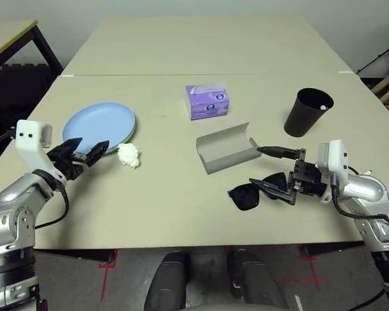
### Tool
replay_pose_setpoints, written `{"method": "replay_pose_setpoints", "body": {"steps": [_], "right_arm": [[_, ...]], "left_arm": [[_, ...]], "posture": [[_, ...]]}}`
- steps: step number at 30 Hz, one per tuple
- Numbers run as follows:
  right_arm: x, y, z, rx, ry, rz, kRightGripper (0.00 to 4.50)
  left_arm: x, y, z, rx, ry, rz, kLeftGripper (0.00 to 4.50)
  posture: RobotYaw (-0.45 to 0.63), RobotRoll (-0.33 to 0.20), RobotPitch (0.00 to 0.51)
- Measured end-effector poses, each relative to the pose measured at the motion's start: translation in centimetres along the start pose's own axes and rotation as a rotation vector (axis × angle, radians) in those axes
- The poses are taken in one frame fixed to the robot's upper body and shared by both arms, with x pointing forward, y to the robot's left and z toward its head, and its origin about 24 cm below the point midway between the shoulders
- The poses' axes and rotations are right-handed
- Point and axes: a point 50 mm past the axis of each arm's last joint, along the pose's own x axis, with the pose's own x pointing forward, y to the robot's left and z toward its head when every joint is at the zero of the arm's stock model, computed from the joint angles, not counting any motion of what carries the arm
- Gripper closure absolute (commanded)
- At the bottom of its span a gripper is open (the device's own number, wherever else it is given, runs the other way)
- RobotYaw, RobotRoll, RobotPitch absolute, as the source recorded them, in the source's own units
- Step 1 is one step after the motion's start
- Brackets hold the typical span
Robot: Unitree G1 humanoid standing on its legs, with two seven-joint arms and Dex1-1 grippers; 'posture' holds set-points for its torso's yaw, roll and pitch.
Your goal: Organize and tidy the items on the table.
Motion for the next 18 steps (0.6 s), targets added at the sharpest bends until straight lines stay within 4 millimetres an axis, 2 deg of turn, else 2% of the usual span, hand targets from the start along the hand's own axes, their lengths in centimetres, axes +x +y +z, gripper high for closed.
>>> {"method": "replay_pose_setpoints", "body": {"steps": [4,13,18], "right_arm": [[-0.1,-0.3,-0.1,0.021,0.0,-0.023,0.0],[-0.9,-1.2,0.1,0.042,-0.007,-0.104,0.0],[-1.8,-1.0,-0.7,0.168,-0.016,-0.14,0.0]], "left_arm": [[0.5,-1.0,-0.8,-0.004,0.048,-0.072,0.03],[0.9,-1.2,-0.5,0.008,0.044,-0.098,0.03],[0.9,-1.0,-0.7,0.009,0.051,-0.106,0.03]], "posture": [[0.08,0.0,0.122],[0.07,0.0,0.121],[0.07,0.0,0.123]]}}
